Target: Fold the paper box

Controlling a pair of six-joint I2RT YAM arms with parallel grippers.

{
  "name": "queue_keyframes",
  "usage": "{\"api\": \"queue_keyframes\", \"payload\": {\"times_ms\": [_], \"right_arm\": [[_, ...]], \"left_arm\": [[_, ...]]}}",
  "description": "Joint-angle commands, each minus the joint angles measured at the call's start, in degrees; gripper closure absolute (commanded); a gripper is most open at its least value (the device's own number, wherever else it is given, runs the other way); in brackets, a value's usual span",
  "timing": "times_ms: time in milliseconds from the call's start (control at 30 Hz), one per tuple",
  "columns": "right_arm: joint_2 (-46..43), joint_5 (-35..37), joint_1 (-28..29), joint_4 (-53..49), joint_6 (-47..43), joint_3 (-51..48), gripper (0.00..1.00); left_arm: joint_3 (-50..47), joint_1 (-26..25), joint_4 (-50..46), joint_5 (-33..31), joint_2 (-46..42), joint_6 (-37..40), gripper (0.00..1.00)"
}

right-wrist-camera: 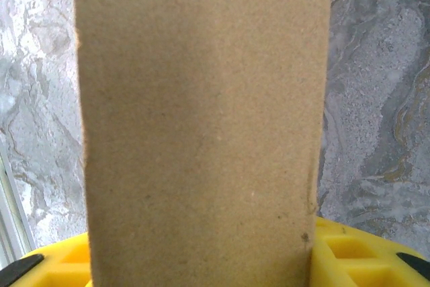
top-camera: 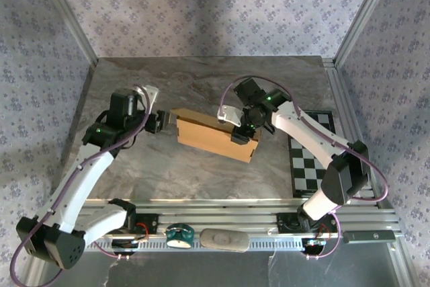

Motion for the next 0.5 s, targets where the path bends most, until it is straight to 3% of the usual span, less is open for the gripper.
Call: {"api": "queue_keyframes", "payload": {"times_ms": [0,167,333,467], "right_arm": [[-1.71,-0.90,-0.15,-0.74,-1.97,-0.89,0.51],[-1.29,-0.50,0.18,-0.63,-2.33,-0.84,0.51],[-0.51,0.27,0.72,-0.50,-2.72,-0.56,0.52],[-0.35,1.12,0.81,-0.47,-3.11,-0.79,0.52]], "left_arm": [[-3.63,-0.85,9.25,6.15,-1.48,17.07,0.32],[-3.11,-2.51,4.65,8.61,-0.73,25.13,0.30],[-4.48,-5.81,5.45,4.10,-1.94,29.64,0.28],[-4.55,-6.40,5.79,4.24,-1.21,32.20,0.26]]}}
